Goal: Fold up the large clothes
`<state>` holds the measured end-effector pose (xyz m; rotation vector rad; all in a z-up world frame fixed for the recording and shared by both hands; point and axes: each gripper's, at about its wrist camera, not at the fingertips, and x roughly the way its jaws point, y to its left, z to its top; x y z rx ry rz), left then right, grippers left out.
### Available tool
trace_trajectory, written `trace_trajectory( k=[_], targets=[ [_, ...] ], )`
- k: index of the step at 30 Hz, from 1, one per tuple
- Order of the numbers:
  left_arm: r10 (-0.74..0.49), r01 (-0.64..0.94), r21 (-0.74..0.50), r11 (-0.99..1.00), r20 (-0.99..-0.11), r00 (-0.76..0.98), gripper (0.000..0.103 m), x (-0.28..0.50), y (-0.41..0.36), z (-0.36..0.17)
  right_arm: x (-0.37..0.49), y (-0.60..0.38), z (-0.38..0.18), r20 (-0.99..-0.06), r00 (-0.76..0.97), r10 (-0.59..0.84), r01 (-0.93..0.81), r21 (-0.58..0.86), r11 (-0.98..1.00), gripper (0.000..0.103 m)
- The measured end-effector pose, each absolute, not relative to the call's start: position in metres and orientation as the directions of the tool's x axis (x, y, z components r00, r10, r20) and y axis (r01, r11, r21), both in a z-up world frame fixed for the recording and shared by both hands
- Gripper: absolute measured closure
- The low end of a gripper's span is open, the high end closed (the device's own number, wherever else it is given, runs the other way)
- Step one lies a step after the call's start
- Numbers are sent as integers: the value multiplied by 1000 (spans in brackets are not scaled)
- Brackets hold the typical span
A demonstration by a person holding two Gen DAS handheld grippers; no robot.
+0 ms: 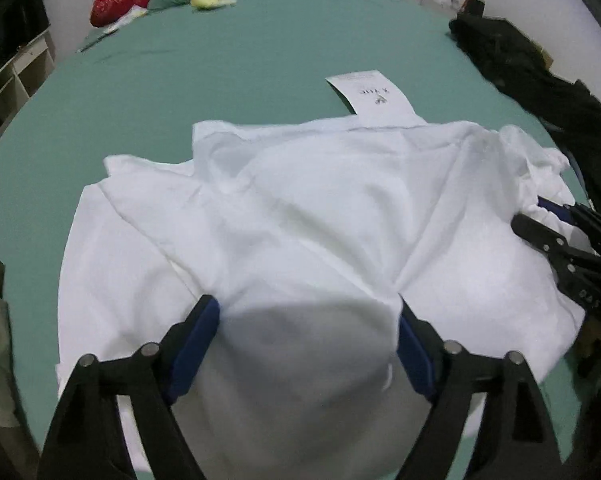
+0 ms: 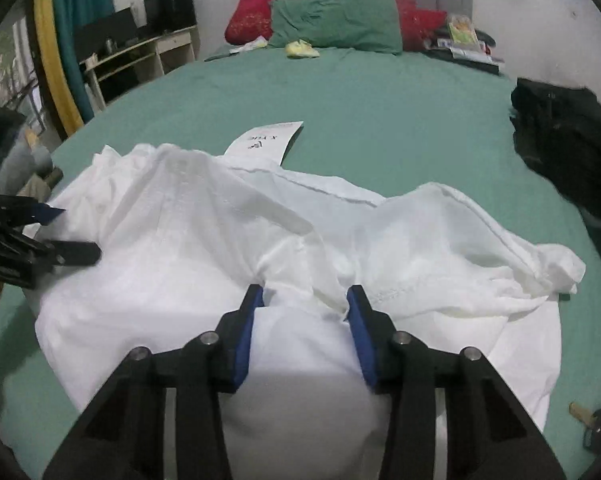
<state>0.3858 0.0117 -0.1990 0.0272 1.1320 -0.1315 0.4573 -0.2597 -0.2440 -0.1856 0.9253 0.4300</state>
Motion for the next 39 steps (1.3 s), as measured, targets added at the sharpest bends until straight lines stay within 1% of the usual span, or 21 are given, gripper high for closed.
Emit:
trace_trajectory(
  k=[3, 5, 7, 10, 11, 12, 14, 15, 16, 17, 18, 19, 21, 22, 25, 28, 30, 31, 34, 35, 39],
  targets=[
    [-77, 99, -39, 994, -902, 425, 15, 388, 14, -196, 452, -258, -244, -800, 536, 271, -436, 12, 900, 62],
    [-62, 91, -23, 996, -886, 460, 16, 381, 13, -182, 444, -257, -244, -791, 554, 260, -431, -6, 902, 62],
    [-90, 101, -41, 994, -834, 545, 17, 364, 9, -154, 439, -258, -243, -786, 565, 249, -426, -20, 905, 61],
    [-121, 149, -22, 989, -710, 694, 16, 339, -4, -111, 439, -256, -244, -787, 561, 258, -419, 0, 908, 60],
    [-142, 176, -22, 984, -686, 713, 16, 336, -11, -103, 440, -258, -244, -787, 556, 268, -415, 17, 910, 60],
    [-165, 204, -23, 979, -681, 713, 16, 337, -20, -100, 441, -259, -244, -786, 554, 274, -413, 26, 910, 60],
    [-233, 247, -86, 965, -714, 660, 19, 353, -34, -111, 442, -262, -243, -783, 545, 298, -407, 64, 911, 59],
    [-265, 243, -139, 960, -733, 627, 27, 360, -35, -122, 444, -262, -243, -782, 542, 309, -406, 78, 911, 58],
    [-278, 222, -179, 958, -759, 589, 34, 369, -33, -136, 444, -264, -242, -777, 537, 329, -408, 103, 907, 54],
    [-266, 188, -192, 963, -789, 554, 37, 371, -27, -151, 442, -266, -241, -769, 533, 352, -415, 125, 901, 48],
    [-237, 160, -179, 971, -820, 521, 41, 381, -25, -171, 440, -268, -240, -759, 533, 373, -422, 144, 895, 41],
    [-215, 143, -165, 976, -836, 504, 45, 385, -23, -182, 439, -270, -238, -749, 536, 388, -425, 157, 891, 38],
    [-202, 127, -159, 979, -836, 511, 45, 386, -21, -195, 435, -278, -233, -725, 554, 409, -414, 187, 891, 33],
    [-175, 125, -127, 984, -824, 538, 44, 385, -24, -196, 433, -284, -230, -725, 560, 400, -390, 196, 900, 31],
    [-132, 103, -89, 991, -825, 550, 44, 387, -30, -200, 425, -304, -216, -724, 585, 366, -320, 209, 924, 24],
    [-112, 83, -78, 993, -816, 567, 43, 389, -30, -201, 411, -329, -206, -706, 621, 340, -252, 231, 940, 12],
    [-102, 74, -72, 995, -807, 582, 43, 385, -34, -200, 403, -347, -211, -710, 624, 327, -188, 270, 944, 1],
    [-95, 69, -67, 995, -803, 589, 43, 384, -35, -201, 398, -357, -218, -712, 624, 322, -144, 301, 943, 0],
    [-87, 59, -65, 996, -800, 593, 43, 384, -35, -200, 393, -377, -233, -734, 631, 250, 4, 325, 946, 0],
    [-89, 57, -69, 996, -802, 591, 43, 385, -34, -200, 393, -382, -236, -737, 630, 245, 34, 341, 939, 0],
    [-93, 50, -79, 996, -807, 583, 43, 388, -33, -199, 400, -387, -241, -700, 625, 344, 30, 463, 886, 0]
  ],
)
